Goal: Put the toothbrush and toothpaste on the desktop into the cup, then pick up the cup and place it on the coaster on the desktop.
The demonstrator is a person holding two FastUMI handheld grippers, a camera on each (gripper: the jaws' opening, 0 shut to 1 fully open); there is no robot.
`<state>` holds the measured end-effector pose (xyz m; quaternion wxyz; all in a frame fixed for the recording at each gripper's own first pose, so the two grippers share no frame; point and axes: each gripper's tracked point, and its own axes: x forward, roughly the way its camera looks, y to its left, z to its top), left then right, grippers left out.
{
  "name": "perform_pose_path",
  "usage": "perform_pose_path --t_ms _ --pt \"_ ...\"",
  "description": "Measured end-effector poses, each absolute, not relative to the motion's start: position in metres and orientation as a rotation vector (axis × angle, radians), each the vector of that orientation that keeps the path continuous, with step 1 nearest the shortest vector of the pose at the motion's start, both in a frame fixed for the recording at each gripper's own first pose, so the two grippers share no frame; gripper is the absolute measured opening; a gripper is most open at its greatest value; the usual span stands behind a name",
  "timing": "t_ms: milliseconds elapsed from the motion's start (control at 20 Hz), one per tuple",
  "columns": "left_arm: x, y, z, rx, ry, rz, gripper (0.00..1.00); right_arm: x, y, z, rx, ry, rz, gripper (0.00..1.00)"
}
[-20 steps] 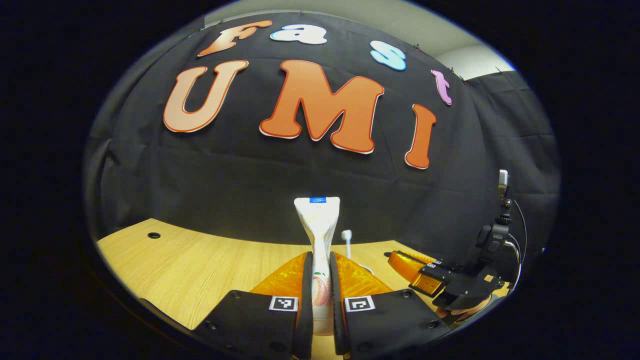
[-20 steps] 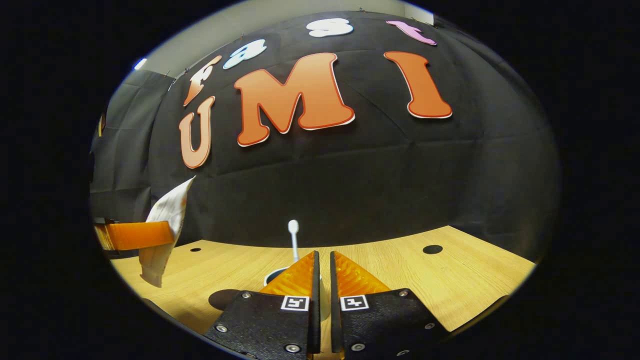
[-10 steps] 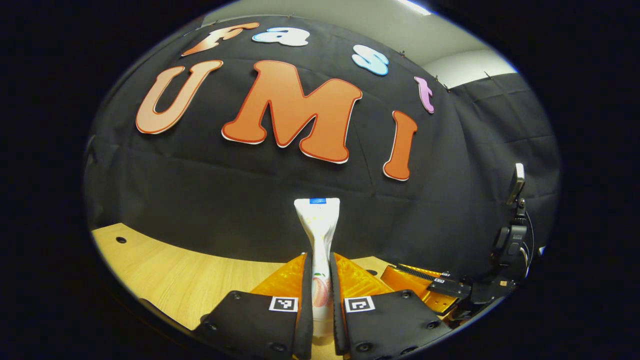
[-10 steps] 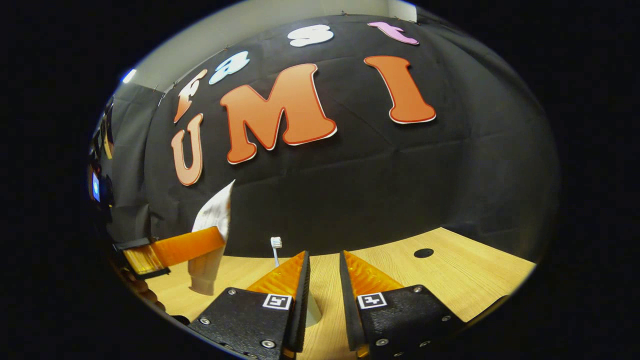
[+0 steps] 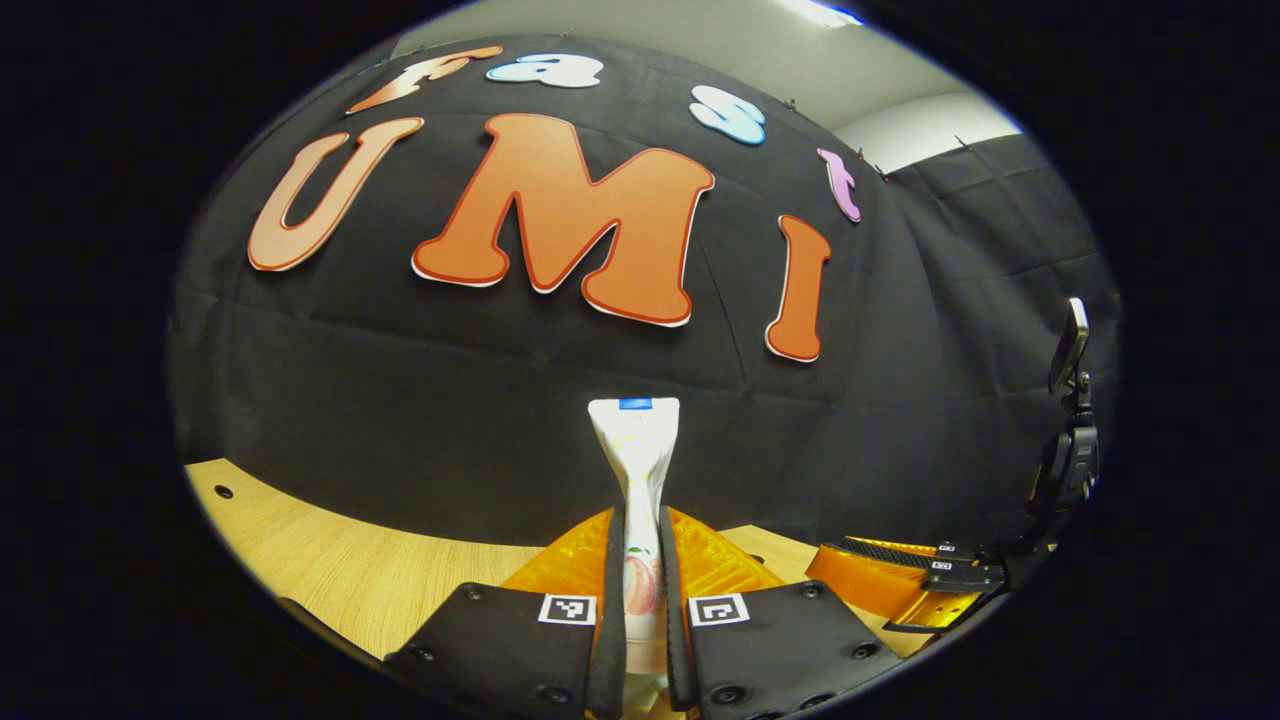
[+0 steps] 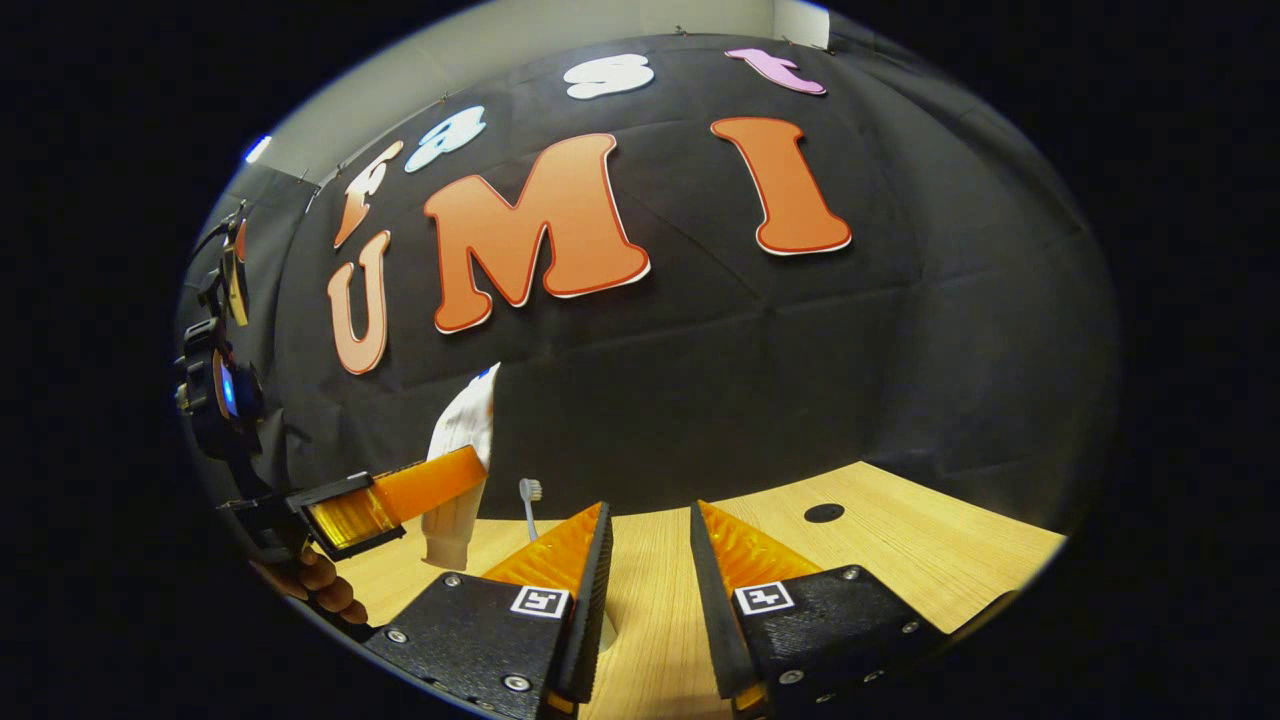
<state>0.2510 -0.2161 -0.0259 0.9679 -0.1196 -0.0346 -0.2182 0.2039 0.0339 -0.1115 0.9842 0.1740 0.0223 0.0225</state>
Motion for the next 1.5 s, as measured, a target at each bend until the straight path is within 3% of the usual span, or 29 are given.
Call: perform_pose_path --t_ms 750,1500 --pt "0.278 -0.246 -0.084 -0.218 -0.013 -0.474 0.18 0.197 0.031 -0.095 0.3 -0.01 0.042 0.46" --pt "0.254 -0.212 -0.072 -0.196 0.041 -0.427 0.31 0.197 0.03 -0.098 0.314 0.008 0.041 0.46"
